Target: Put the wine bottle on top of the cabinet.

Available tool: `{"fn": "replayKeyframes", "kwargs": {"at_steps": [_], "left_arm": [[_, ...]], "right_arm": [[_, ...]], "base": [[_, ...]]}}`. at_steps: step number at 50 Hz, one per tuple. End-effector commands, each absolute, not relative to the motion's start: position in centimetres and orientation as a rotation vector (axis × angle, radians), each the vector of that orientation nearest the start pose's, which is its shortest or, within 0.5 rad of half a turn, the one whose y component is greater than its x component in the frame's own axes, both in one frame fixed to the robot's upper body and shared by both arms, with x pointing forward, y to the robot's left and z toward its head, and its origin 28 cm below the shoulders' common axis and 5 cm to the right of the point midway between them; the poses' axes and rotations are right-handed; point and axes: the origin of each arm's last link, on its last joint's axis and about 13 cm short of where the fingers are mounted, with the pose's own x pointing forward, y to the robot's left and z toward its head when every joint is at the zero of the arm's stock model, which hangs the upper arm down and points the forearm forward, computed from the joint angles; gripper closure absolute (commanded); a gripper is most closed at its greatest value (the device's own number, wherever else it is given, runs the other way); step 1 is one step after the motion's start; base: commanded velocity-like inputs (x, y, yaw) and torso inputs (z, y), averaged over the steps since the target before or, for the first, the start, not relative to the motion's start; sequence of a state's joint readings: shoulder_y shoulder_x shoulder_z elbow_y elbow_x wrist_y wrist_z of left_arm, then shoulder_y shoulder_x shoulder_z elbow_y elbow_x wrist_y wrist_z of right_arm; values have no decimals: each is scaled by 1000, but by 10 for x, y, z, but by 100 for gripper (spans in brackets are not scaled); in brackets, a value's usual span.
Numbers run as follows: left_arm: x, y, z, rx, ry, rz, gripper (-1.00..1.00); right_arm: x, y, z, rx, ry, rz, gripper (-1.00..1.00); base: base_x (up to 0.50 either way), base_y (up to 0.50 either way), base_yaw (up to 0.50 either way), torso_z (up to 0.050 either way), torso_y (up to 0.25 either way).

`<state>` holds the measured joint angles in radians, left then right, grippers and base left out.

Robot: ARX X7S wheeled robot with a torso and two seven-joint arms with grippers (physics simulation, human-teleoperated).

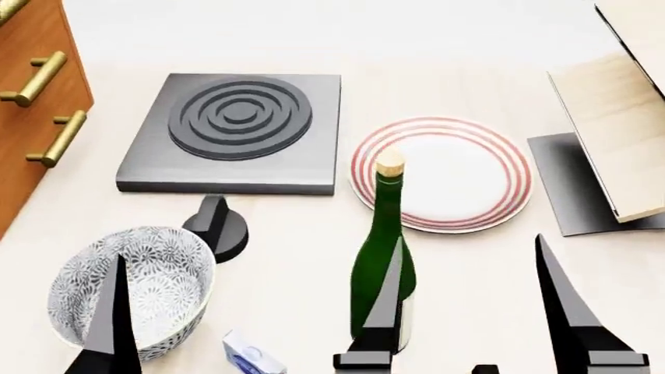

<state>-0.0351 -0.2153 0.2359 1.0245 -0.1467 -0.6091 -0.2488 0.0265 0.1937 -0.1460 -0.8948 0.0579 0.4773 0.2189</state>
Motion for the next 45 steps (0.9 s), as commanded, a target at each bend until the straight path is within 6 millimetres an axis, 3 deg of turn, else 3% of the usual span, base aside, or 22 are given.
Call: {"fn": "replayKeyframes", "kwargs": {"at_steps": [1, 10, 24, 45], "left_arm": [[154, 184, 172, 14, -401, -140, -100], [154, 185, 172, 7, -401, -136, -100], [154, 186, 171, -1, -395, -138, -100], [154, 186, 171, -7, -385, -136, -100]], "right_arm": [[172, -92, 161, -69, -427, 5, -100], [173, -92, 161, -67, -423, 1, -100], [174, -93, 158, -79, -413, -9, -100], [173, -92, 159, -92, -417, -1, -100]], "base": [[500, 0, 0, 0, 0], [477, 0, 0, 0, 0], [5, 8, 0, 0, 0], [0, 492, 0, 0, 0]]}}
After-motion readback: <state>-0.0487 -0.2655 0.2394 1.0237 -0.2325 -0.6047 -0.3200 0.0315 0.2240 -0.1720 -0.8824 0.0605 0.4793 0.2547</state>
